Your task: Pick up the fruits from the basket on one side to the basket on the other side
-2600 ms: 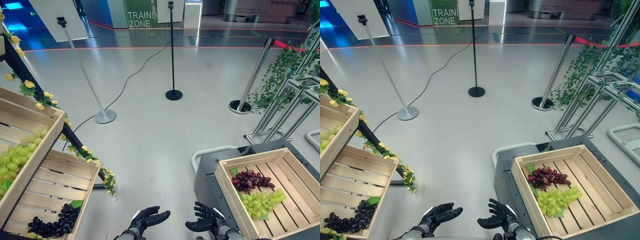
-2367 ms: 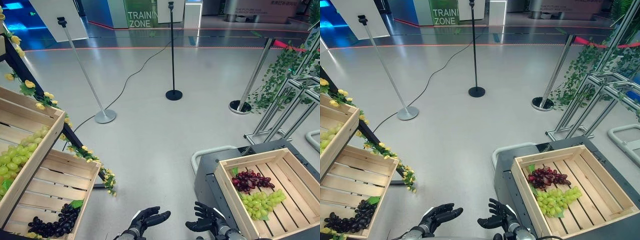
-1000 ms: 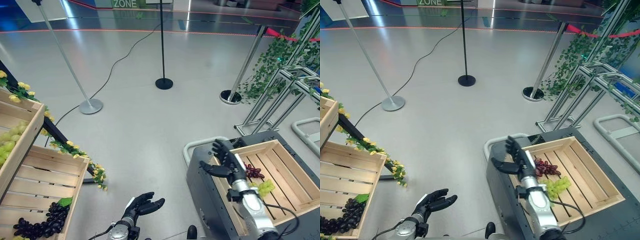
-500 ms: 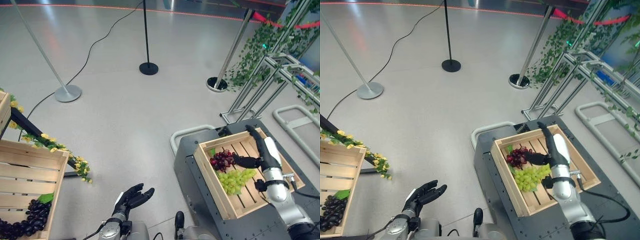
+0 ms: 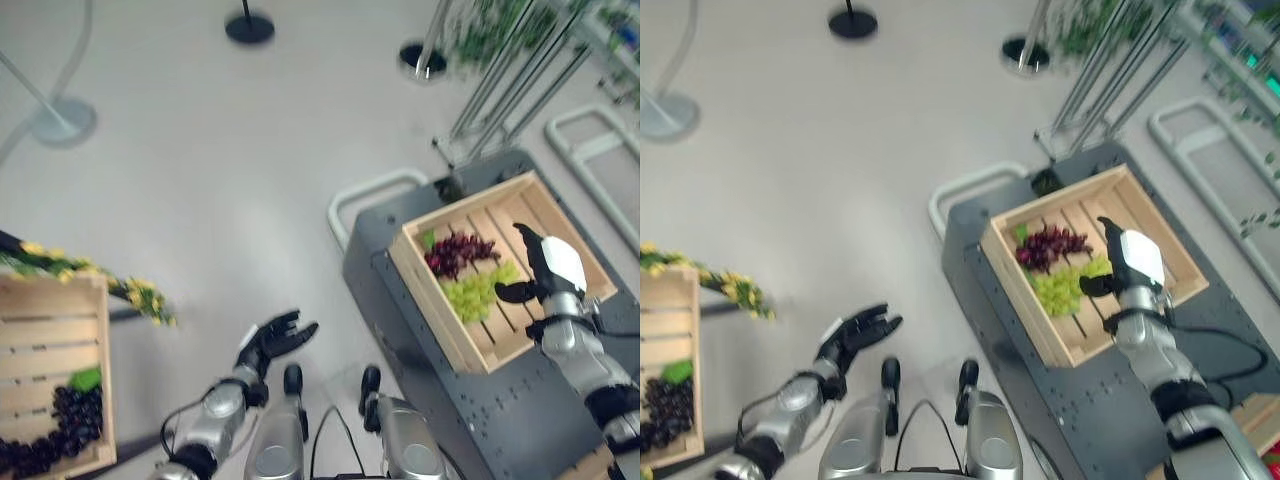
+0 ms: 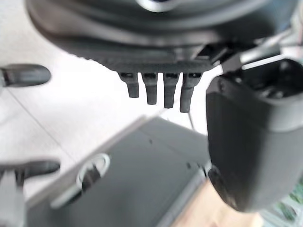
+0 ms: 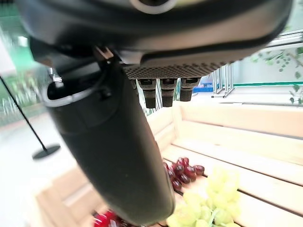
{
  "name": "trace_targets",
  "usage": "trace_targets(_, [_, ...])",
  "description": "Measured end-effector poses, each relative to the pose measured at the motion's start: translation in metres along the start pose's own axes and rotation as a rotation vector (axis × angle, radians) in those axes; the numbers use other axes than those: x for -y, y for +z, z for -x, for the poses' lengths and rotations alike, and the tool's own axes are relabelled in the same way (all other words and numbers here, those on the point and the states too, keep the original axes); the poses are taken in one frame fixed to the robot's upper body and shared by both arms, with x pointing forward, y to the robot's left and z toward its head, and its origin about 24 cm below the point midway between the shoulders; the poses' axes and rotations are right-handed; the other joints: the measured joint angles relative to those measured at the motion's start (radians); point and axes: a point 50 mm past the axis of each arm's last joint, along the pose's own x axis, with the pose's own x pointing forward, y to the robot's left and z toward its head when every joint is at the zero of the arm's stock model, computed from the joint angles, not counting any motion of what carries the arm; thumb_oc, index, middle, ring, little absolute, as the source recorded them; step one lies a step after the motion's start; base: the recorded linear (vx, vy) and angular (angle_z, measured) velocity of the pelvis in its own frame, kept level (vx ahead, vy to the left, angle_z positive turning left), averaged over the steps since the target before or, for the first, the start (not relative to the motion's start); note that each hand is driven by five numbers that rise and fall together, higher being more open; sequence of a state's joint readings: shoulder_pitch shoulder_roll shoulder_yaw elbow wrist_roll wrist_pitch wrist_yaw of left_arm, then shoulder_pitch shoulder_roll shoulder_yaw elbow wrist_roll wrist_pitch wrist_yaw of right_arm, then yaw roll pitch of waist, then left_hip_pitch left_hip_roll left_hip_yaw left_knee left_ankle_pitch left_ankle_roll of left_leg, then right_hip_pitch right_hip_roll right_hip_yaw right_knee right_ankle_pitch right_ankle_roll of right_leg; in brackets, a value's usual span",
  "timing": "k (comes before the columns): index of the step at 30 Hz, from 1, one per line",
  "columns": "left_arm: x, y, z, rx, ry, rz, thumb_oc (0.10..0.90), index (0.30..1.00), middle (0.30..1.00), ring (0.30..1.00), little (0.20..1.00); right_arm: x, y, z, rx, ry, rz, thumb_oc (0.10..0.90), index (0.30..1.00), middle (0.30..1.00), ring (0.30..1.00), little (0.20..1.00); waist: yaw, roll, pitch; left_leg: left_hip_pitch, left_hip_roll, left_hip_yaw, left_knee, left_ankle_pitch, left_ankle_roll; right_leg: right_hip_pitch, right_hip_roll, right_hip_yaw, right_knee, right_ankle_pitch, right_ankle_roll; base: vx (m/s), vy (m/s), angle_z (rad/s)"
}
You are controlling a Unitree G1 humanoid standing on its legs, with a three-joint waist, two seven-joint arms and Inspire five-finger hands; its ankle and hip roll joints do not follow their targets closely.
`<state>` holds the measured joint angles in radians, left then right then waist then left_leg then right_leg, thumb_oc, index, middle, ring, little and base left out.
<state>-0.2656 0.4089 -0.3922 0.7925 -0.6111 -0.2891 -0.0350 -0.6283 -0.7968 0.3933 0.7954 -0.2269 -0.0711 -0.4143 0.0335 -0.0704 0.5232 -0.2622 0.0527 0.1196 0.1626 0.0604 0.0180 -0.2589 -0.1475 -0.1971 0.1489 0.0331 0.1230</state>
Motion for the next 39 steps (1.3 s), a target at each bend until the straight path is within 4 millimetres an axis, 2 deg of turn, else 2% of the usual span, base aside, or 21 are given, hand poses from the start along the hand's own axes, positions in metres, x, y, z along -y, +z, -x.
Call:
trace_targets(1, [0.005, 0.004, -0.003, 0.019, -0.001, 0.02, 0.8, 0.9, 0.9, 0.9, 0.9, 0.011, 0.003, -0.008, -0.005, -0.03, 0.014, 0.8, 0.9, 0.9, 0.9, 0.9, -0.001, 0.024, 0.008, -0.025, 0.0, -0.004, 0.007, 0.002, -0.004, -0.018, -0.002, -0.003, 0.001, 0.032, -0.025, -0.06, -0.121, 0.28])
trace_targets(3, [0.012, 0.002, -0.002, 0.021, -0.006, 0.042, 0.8, 0.9, 0.9, 0.9, 0.9, 0.017, 0.008, -0.014, -0.006, -0.047, 0.018, 0.8, 0.9, 0.9, 0.9, 0.9, 0.021, 0.05, 0.009, -0.037, 0.019, -0.003, 0.0, 0.008, -0.019, -0.028, 0.016, -0.011, -0.009, 0.03, -0.037, -0.05, -0.12, 0.09])
trace_targets(4, [0.014, 0.0, -0.001, 0.014, -0.008, 0.044, 0.8, 0.9, 0.9, 0.9, 0.9, 0.017, 0.008, -0.014, -0.007, -0.047, 0.02, 0.8, 0.9, 0.9, 0.9, 0.9, 0.026, 0.053, 0.009, -0.039, 0.022, -0.005, 0.0, 0.008, -0.023, -0.029, 0.02, -0.013, -0.009, 0.029, -0.041, -0.05, -0.068, 0.02])
trace_targets(7, [0.022, -0.012, 0.005, -0.025, -0.039, 0.028, 0.8, 0.9, 0.9, 0.9, 0.9, 0.02, 0.01, -0.019, -0.022, -0.051, 0.028, 0.8, 0.9, 0.9, 0.9, 0.9, 0.044, 0.054, 0.009, -0.052, 0.029, -0.014, 0.001, 0.007, -0.03, -0.036, 0.031, -0.032, -0.007, 0.021, -0.058, -0.02, 0.0, 0.07])
trace_targets(9, [0.028, -0.015, 0.006, -0.035, -0.065, 0.023, 0.8, 0.9, 0.9, 0.9, 0.9, 0.031, 0.015, -0.027, -0.041, -0.085, 0.008, 0.8, 0.9, 0.9, 0.9, 0.9, 0.047, 0.054, 0.009, -0.066, 0.024, -0.025, 0.001, 0.007, -0.03, -0.053, 0.029, -0.032, 0.001, 0.015, -0.059, 0.02, 0.038, 0.04])
trace_targets(17, [0.031, -0.007, 0.003, 0.01, -0.083, 0.017, 0.8, 0.9, 0.9, 0.9, 0.9, 0.043, 0.016, -0.035, -0.073, -0.121, 0.012, 0.8, 0.9, 0.9, 0.9, 0.9, 0.064, 0.058, 0.01, -0.08, -0.013, -0.03, 0.068, -0.025, -0.015, -0.111, -0.034, -0.028, 0.183, -0.082, -0.048, 0.05, 0.008, 0.1])
trace_targets(20, [0.027, -0.004, 0.004, 0.028, -0.083, 0.015, 0.8, 0.9, 0.9, 0.9, 0.9, 0.061, 0.013, -0.04, -0.097, -0.163, 0.035, 0.8, 0.9, 0.9, 0.9, 0.9, 0.069, 0.063, 0.01, -0.147, -0.024, -0.034, 0.12, -0.037, -0.01, -0.177, -0.054, -0.025, 0.244, -0.099, -0.047, 0.05, -0.008, 0.11])
trace_targets(22, [0.025, -0.006, 0.006, 0.026, -0.078, 0.015, 0.8, 0.9, 0.9, 0.9, 0.9, 0.065, 0.012, -0.042, -0.12, -0.176, 0.039, 0.8, 0.9, 0.9, 0.9, 0.9, 0.07, 0.066, 0.01, -0.177, -0.028, -0.036, 0.142, -0.039, -0.009, -0.206, -0.06, -0.025, 0.266, -0.102, -0.049, 0.04, -0.01, 0.07])
trace_targets(30, [0.026, -0.013, 0.015, 0.02, -0.084, 0.059, 0.8, 0.9, 0.9, 0.9, 0.9, 0.066, 0.002, -0.041, -0.205, -0.174, 0.028, 0.8, 0.9, 0.9, 0.9, 0.9, 0.074, 0.078, 0.01, -0.207, -0.037, -0.044, 0.167, -0.039, -0.007, -0.241, -0.067, -0.017, 0.296, -0.105, -0.051, 0.03, -0.001, 0.01])
trace_targets(39, [0.031, -0.002, 0.012, 0.069, -0.107, 0.068, 0.8, 0.9, 0.9, 0.9, 0.9, 0.063, -0.009, -0.037, -0.266, -0.165, -0.001, 0.8, 0.9, 0.9, 0.9, 0.9, 0.066, 0.081, 0.01, -0.232, -0.037, -0.035, 0.189, -0.045, -0.002, -0.27, -0.068, -0.004, 0.314, -0.108, -0.052, 0.02, 0.001, -0.03])
